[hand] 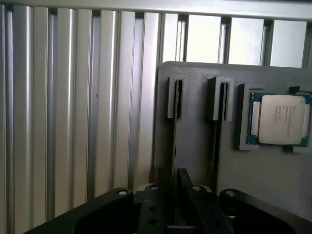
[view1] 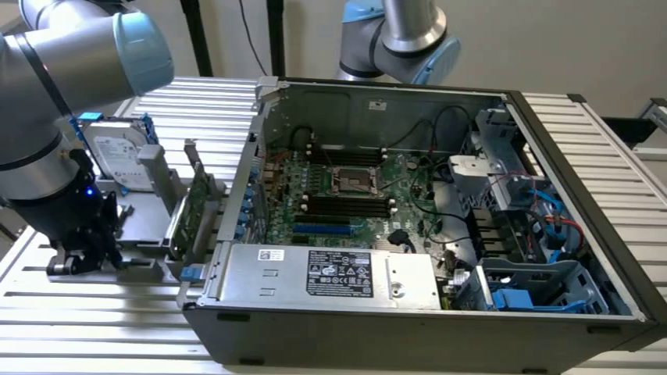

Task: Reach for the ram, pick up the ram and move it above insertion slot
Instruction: 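Pick up the ram and move it above insertion slot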

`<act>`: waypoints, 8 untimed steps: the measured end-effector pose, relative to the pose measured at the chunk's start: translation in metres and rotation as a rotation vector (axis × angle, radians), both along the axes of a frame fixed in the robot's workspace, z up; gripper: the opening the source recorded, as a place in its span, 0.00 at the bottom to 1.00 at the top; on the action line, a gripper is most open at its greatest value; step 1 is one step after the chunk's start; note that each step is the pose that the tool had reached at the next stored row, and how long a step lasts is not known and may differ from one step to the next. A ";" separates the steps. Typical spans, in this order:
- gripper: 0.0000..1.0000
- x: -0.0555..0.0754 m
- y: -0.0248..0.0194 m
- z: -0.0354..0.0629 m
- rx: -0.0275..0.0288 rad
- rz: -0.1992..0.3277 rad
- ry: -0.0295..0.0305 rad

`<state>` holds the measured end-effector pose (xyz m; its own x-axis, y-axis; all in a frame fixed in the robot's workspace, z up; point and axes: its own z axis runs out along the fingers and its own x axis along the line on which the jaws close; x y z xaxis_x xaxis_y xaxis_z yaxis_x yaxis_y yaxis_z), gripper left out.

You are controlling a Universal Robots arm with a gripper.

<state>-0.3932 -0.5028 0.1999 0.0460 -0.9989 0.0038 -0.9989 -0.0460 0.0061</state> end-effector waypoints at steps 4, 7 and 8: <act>0.13 0.000 0.0000 0.0000 0.0000 0.000 0.0001; 0.13 0.001 0.0000 0.0000 0.0002 0.000 -0.0001; 0.13 0.001 0.0000 0.0000 0.0004 0.000 -0.0001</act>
<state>-0.3919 -0.5028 0.1999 0.0458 -0.9989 0.0034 -0.9989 -0.0458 0.0060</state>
